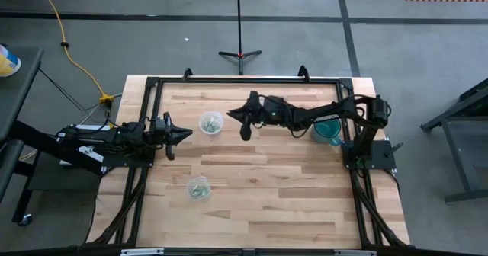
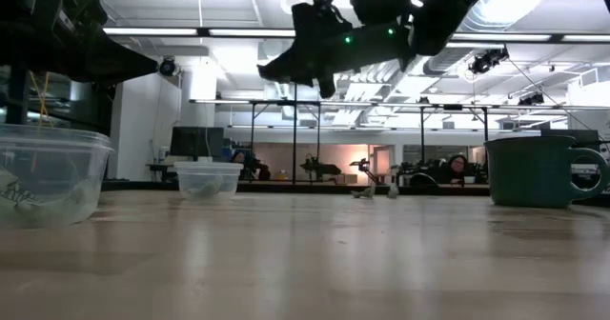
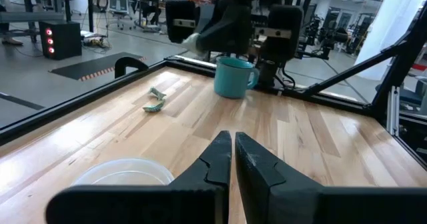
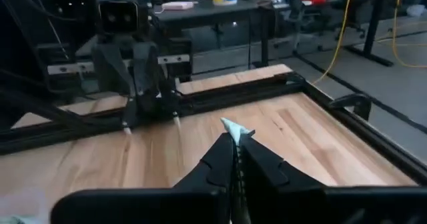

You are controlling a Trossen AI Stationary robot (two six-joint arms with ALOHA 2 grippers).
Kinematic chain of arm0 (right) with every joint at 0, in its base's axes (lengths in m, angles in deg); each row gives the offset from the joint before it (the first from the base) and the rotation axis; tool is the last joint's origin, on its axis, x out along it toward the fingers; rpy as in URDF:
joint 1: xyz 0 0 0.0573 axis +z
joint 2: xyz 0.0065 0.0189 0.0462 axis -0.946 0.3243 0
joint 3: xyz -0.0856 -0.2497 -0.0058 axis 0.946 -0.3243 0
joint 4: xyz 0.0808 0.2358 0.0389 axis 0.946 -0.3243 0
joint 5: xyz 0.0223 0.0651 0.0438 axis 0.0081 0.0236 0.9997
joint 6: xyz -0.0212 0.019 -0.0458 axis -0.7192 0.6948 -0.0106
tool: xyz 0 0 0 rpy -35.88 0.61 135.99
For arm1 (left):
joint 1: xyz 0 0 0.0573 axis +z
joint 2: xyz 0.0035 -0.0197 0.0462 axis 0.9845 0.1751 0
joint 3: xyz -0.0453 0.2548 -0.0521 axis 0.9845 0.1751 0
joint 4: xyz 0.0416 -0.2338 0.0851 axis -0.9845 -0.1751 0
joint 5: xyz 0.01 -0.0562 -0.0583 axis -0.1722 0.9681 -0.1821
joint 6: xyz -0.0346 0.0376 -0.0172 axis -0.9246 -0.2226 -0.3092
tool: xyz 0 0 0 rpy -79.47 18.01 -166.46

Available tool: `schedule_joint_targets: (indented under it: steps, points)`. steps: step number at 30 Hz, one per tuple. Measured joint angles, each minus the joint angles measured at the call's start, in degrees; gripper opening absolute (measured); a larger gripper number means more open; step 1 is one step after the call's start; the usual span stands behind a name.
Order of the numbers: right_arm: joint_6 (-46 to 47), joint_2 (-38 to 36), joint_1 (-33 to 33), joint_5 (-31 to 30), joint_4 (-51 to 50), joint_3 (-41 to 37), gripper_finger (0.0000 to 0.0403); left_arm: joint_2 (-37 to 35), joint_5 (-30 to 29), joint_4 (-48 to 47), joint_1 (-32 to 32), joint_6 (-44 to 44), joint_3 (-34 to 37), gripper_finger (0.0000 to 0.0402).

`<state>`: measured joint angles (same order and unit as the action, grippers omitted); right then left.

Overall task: Pick and place items into bin
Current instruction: Put the white stevia packet into the top transparent bin

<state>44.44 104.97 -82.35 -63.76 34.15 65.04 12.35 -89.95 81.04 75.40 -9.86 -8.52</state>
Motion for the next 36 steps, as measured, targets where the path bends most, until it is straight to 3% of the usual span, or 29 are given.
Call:
schedule_joint_targets:
  steps: [7,21,29,36]
  points:
    - [-1.3,5.4,0.0,2.3,-12.9,10.2,0.0004,0.0,-0.4,0.0,0.0,0.0,0.0,0.0056]
    - [-4.0,18.9,-0.1,3.7,-34.6,33.0,0.002,0.0,-0.5,0.0,0.0,0.0,0.0,0.0056]
    - [-4.8,21.2,-0.3,5.7,-38.0,36.1,0.0091,0.0,-0.3,0.0,0.0,0.0,0.0,0.0056]
    - [-5.9,18.3,-1.6,-5.2,-47.4,36.1,0.0177,0.0,-0.2,0.0,0.0,0.0,0.0,0.0056]
